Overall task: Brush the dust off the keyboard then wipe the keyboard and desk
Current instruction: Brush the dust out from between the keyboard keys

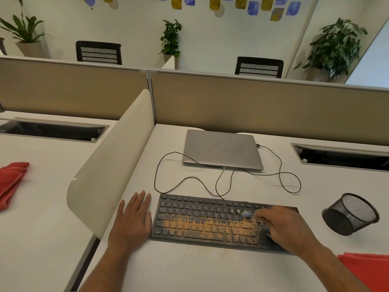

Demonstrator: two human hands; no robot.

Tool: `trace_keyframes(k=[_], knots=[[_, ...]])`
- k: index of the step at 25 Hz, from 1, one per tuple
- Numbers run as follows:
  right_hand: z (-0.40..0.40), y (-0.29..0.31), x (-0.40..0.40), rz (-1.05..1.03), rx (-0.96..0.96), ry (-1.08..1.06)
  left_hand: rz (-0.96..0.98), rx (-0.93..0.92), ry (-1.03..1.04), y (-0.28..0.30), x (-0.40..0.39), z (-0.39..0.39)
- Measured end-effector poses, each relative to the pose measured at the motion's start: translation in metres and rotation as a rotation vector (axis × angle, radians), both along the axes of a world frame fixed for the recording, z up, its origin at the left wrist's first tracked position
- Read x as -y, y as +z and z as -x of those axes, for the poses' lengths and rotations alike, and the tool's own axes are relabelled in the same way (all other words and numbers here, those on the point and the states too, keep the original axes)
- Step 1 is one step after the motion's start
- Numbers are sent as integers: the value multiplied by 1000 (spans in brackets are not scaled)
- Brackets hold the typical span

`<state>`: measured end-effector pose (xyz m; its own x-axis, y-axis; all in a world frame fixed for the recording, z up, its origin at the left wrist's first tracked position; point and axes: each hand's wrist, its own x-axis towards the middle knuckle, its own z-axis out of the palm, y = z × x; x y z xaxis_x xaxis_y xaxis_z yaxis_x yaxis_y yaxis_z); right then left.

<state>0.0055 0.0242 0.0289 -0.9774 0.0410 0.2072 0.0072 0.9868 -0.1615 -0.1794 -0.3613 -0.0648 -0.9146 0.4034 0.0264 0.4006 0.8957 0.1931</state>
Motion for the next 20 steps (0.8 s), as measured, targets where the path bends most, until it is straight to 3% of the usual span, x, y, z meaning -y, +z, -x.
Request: trace_keyframes(k=[8,12,16,20], knots=[[-3,6,-4,23,-48,-100,-46,-18,4,-4,2,1],[-7,2,-7,2,1,-63,-44,-25,2,-4,1,1],[-5,15,-9,45,-78,-56,-52,-23,0,-3,2,0],[-4,5,-4,-35,31,-48,-48,-15,3,-3,1,0]])
